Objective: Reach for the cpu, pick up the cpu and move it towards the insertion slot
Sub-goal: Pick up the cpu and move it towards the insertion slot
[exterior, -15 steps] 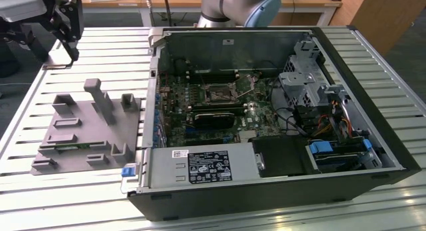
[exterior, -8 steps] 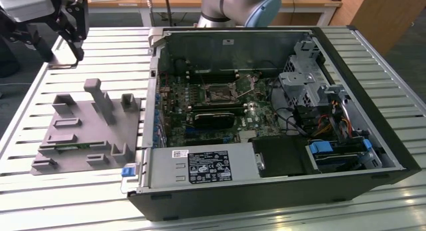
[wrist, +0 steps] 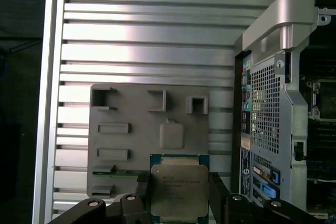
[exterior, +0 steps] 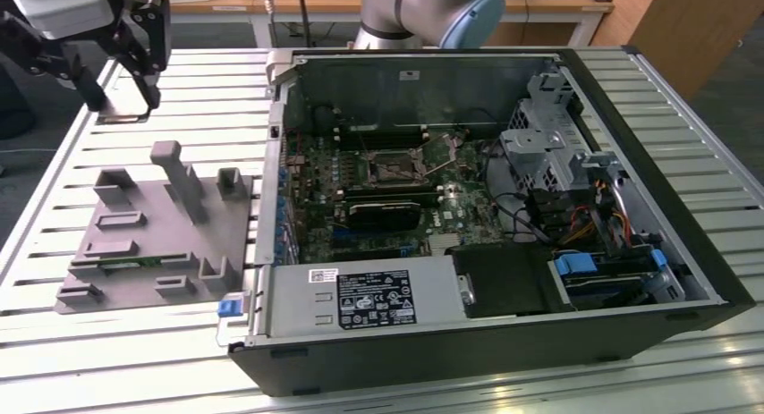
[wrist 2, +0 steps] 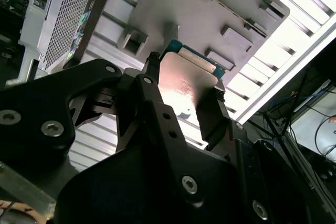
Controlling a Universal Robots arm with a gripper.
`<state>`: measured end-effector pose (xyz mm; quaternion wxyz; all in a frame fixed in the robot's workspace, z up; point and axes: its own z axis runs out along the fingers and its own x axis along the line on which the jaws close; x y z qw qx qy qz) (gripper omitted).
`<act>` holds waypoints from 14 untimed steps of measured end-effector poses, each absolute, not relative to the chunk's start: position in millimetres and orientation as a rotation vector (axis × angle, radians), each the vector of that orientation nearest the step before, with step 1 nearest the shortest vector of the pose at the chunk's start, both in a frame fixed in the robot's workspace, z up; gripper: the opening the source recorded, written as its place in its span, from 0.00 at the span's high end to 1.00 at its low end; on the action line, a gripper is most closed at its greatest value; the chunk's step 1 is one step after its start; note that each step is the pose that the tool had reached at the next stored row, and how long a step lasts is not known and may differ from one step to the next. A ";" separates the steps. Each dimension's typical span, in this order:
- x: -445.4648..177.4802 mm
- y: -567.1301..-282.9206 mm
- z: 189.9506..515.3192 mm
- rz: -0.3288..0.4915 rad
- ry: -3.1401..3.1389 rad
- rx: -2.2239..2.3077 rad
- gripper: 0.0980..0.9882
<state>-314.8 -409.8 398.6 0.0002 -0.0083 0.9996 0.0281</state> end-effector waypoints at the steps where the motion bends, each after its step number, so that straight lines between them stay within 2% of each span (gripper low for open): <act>1: -313.6 -409.8 398.6 0.088 3.140 -0.026 0.51; 14: -299.1 -409.8 398.6 0.088 3.140 -0.026 0.51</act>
